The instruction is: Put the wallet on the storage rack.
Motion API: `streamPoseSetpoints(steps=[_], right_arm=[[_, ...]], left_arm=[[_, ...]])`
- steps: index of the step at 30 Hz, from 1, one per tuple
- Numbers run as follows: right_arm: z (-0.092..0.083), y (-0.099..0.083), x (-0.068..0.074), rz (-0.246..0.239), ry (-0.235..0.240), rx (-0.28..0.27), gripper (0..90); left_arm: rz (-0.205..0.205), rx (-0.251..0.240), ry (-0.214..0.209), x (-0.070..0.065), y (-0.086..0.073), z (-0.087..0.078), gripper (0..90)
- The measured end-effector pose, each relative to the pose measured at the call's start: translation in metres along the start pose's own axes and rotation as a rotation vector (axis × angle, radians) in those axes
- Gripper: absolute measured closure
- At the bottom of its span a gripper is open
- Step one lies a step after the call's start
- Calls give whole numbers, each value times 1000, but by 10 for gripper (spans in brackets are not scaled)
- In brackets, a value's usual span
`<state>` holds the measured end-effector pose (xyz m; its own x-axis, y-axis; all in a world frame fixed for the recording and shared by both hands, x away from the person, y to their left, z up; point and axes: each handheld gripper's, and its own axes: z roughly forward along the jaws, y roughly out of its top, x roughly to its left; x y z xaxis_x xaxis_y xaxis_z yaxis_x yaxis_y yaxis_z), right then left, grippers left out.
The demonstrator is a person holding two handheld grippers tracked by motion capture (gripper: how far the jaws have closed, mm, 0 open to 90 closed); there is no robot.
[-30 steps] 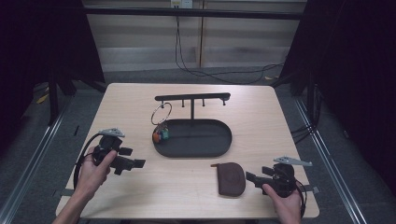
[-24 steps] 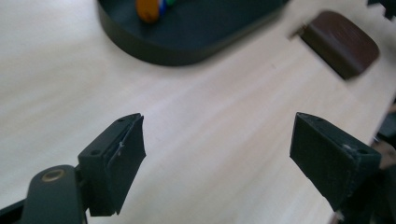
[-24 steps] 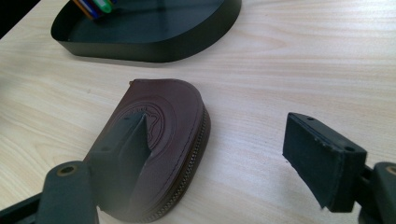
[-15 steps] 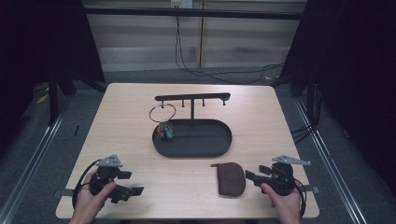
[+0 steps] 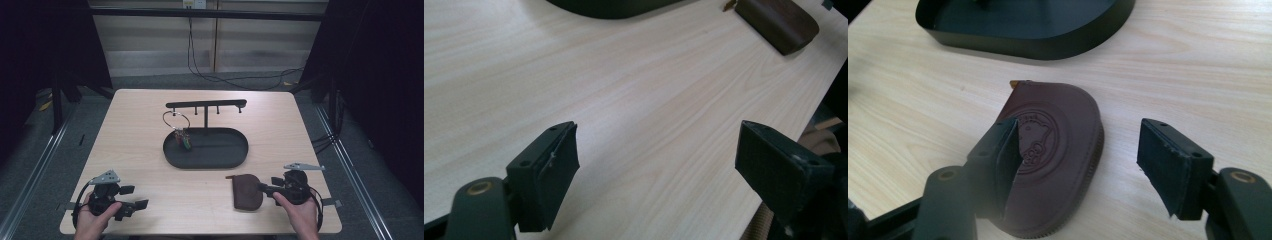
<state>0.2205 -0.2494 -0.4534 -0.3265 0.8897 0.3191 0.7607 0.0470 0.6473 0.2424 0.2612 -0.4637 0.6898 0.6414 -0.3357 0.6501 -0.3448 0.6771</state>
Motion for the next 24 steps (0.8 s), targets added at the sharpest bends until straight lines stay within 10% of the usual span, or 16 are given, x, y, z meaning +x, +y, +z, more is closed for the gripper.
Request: streamPoseSetpoints(steps=[24], right_arm=[[31, 38, 16, -12, -72, 330, 316]], left_arm=[[9, 0, -25, 3, -1, -3, 207]])
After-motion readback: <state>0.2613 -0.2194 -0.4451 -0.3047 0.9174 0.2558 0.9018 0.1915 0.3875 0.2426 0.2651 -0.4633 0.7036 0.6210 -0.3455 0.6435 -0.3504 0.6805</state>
